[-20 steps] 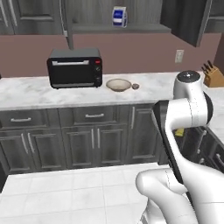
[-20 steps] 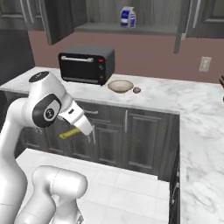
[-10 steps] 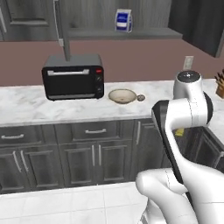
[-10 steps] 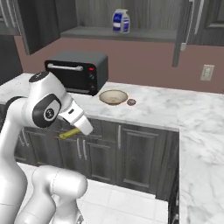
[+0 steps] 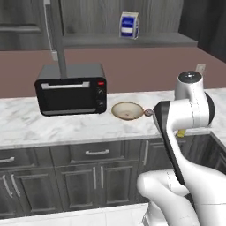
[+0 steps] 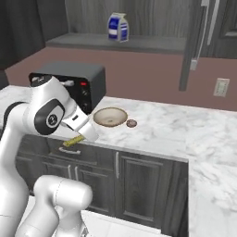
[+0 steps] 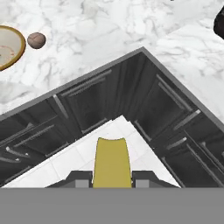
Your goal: Pick the egg and butter from the fridge and place them by the bowl for mixing.
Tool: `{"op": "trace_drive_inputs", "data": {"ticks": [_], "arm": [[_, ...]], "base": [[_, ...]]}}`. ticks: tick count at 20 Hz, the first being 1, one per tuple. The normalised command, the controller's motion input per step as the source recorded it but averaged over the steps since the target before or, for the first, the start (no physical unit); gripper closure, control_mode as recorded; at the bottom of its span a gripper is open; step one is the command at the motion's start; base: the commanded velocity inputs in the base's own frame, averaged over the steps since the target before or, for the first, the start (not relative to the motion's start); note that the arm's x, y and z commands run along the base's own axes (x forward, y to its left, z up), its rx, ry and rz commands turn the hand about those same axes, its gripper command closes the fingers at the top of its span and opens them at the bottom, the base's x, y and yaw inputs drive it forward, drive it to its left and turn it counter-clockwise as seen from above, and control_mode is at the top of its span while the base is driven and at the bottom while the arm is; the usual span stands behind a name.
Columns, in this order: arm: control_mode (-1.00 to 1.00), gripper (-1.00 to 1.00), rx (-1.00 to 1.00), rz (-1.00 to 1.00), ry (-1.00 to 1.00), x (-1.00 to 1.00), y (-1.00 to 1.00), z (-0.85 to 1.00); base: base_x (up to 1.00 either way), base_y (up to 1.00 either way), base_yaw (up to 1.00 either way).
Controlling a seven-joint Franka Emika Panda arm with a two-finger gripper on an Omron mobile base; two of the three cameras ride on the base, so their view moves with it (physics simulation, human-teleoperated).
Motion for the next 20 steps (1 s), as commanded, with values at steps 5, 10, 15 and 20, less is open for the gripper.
{"op": "trace_drive_inputs", "data": {"ticks": [5, 10, 15, 20], "arm": [[1.00, 1.00, 0.00, 0.00, 0.00, 0.00, 0.00, 0.00], [1.00, 1.00, 0.00, 0.00, 0.00, 0.00, 0.00, 0.00], [1.00, 1.00, 0.00, 0.00, 0.00, 0.00, 0.00, 0.00], [1.00, 1.00, 0.00, 0.00, 0.00, 0.00, 0.00, 0.00]], "base": [[0.58, -0.17, -0.06], [0.55, -0.19, -0.07], [0.50, -0.08, -0.02], [0.52, -0.09, -0.02]]}}
